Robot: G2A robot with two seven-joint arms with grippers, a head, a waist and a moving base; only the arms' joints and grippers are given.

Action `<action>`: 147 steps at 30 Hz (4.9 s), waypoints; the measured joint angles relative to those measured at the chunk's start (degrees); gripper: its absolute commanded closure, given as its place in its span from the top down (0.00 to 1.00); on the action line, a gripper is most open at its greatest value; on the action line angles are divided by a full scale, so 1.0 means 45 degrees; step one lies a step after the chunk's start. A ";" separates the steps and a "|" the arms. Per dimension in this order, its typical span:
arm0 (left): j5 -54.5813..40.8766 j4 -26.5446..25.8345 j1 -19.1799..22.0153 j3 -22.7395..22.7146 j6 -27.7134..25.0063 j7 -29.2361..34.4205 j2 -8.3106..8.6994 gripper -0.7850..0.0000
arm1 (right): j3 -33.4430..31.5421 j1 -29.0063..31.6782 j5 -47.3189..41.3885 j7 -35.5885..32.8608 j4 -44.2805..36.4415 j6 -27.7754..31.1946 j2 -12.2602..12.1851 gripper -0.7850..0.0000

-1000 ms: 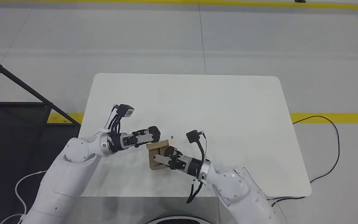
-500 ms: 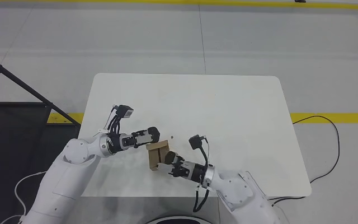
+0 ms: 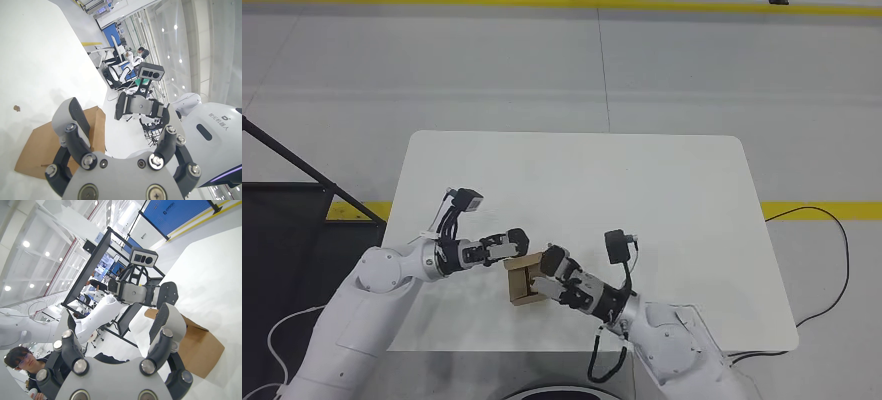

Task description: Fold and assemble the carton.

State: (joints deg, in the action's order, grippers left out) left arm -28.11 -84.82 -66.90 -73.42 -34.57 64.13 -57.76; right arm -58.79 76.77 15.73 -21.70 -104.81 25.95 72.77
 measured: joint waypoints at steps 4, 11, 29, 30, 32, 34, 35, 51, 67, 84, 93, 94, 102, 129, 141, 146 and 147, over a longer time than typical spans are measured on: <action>0.0092 -0.0046 -0.0002 0.0053 0.0012 -0.0075 -0.0007 1.00 | 0.0160 -0.0398 0.0073 0.0003 -0.0009 -0.0698 0.0068 1.00; 0.0158 -0.0106 0.0010 0.0109 0.0035 -0.0115 -0.0009 1.00 | 0.0660 -0.1207 0.0320 -0.0445 0.0199 -0.1730 0.0199 1.00; 0.0113 -0.0117 0.0053 0.0148 0.0012 -0.0132 -0.0002 1.00 | 0.1020 -0.1487 0.0707 -0.1122 0.0526 -0.2202 0.0255 1.00; 0.0105 -0.0124 0.0054 0.0149 0.0017 -0.0140 -0.0002 1.00 | 0.1003 -0.1456 0.0717 -0.1153 0.0523 -0.2205 0.0248 1.00; 0.0077 -0.0155 0.0050 0.0152 0.0025 -0.0150 -0.0002 1.00 | 0.0963 -0.1401 0.0727 -0.1238 0.0512 -0.2248 0.0232 1.00; 0.0041 -0.0186 0.0033 0.0117 0.0014 -0.0170 0.0003 1.00 | 0.0927 -0.1371 0.0709 -0.1335 0.0511 -0.2318 0.0220 1.00; 0.0021 -0.0199 0.0017 0.0090 0.0002 -0.0179 0.0008 1.00 | 0.0916 -0.1365 0.0698 -0.1369 0.0510 -0.2338 0.0217 1.00; 0.0128 -0.0643 -0.0522 -0.0302 -0.0133 0.0036 0.0131 1.00 | 0.0793 -0.1097 0.0754 -0.1513 0.0359 -0.2262 0.0154 1.00; 0.0539 -0.0974 -0.0768 -0.0223 -0.0135 0.0176 0.0195 1.00 | 0.0659 -0.0610 0.0843 -0.1418 0.0429 -0.2082 0.0063 1.00; 0.0442 -0.0373 -0.0423 0.0165 0.0042 0.0208 0.0160 1.00 | 0.0433 -0.0069 0.0533 -0.1062 0.0750 -0.1318 -0.0033 1.00; 0.0472 -0.0249 -0.0291 0.0317 0.0087 0.0172 0.0143 1.00 | 0.0301 0.0215 0.0398 -0.1055 0.0744 -0.0981 -0.0106 1.00; 0.0475 -0.0246 -0.0284 0.0321 0.0097 0.0166 0.0144 1.00 | 0.0283 0.0237 0.0345 -0.1093 0.0741 -0.0936 -0.0116 1.00; 0.0468 -0.0314 -0.0238 0.0385 0.0148 0.0226 0.0149 1.00 | 0.0390 0.0107 0.0208 -0.1454 0.0803 -0.1140 -0.0129 1.00; 0.0639 0.0122 0.0162 0.0927 0.0375 0.0276 0.0082 1.00 | 0.0656 -0.0313 -0.0051 -0.1650 0.1496 -0.1237 -0.0118 1.00; 0.0564 0.0374 0.0386 0.1167 0.0513 0.0367 0.0039 1.00 | 0.0737 -0.0382 -0.0125 -0.1654 0.1709 -0.1150 -0.0123 1.00; 0.0537 0.0416 0.0436 0.1231 0.0521 0.0393 0.0027 1.00 | 0.0870 -0.0474 -0.0072 -0.1710 0.1830 -0.1073 -0.0109 1.00; 0.0539 0.0421 0.0448 0.1243 0.0524 0.0398 0.0025 1.00 | 0.0894 -0.0490 -0.0062 -0.1715 0.1847 -0.1069 -0.0106 1.00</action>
State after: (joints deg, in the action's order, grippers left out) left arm -25.68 -82.93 -64.88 -67.83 -32.21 65.92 -57.64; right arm -54.77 74.56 15.45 -29.42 -96.49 21.14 72.30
